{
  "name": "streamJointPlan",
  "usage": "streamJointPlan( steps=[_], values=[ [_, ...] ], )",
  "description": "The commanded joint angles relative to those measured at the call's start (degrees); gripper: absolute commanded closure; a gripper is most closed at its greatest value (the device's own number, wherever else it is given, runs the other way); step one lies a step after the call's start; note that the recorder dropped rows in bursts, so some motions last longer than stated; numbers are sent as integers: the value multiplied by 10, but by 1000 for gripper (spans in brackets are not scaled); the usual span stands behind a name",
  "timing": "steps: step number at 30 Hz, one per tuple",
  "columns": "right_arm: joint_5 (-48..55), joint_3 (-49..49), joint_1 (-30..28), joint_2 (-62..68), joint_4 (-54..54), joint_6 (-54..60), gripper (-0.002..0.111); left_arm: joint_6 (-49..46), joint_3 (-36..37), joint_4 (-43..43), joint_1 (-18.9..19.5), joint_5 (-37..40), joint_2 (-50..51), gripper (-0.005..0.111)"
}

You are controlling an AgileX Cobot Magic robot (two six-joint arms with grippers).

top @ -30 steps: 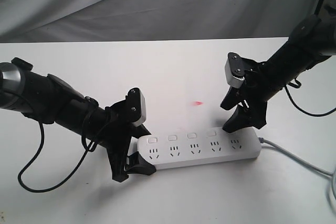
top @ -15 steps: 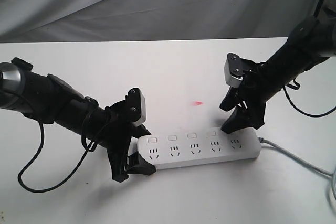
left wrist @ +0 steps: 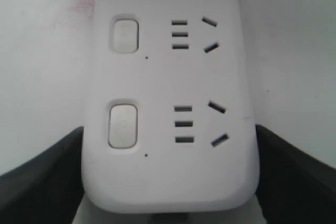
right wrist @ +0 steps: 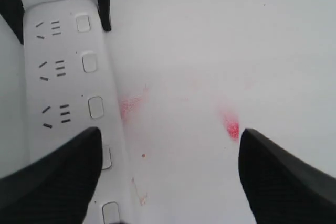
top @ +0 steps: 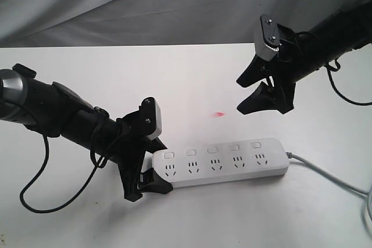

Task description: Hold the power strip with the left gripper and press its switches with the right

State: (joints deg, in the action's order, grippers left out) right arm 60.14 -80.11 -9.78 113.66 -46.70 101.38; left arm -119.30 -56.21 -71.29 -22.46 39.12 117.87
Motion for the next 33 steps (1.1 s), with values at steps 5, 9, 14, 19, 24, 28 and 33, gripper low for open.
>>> streamJointPlan(
  steps=[5,9,14,19,24,28,33],
  values=[
    [3,3,-4,-7,-72,1,41,3,-1,-2,-4,-5,-2,107],
    [6,3,-4,-7,-72,3,50,5,-1,-2,-4,-5,-2,107],
    [8,3,-4,-7,-89,-1,75,5,-1,-2,-4,-5,-2,107],
    [42,3,-4,-7,-91,-10,97,3,-1,-2,-4,-5,-2,107],
    [80,3,-4,-26,-91,-10,108,3,-1,-2,-4,-5,-2,107],
    [98,3,-4,-49,-102,-13,108,3,-1,-2,-4,-5,-2,107],
    [98,3,-4,-69,-93,-73,108,5,-1,-2,-4,-5,-2,107]
  ],
)
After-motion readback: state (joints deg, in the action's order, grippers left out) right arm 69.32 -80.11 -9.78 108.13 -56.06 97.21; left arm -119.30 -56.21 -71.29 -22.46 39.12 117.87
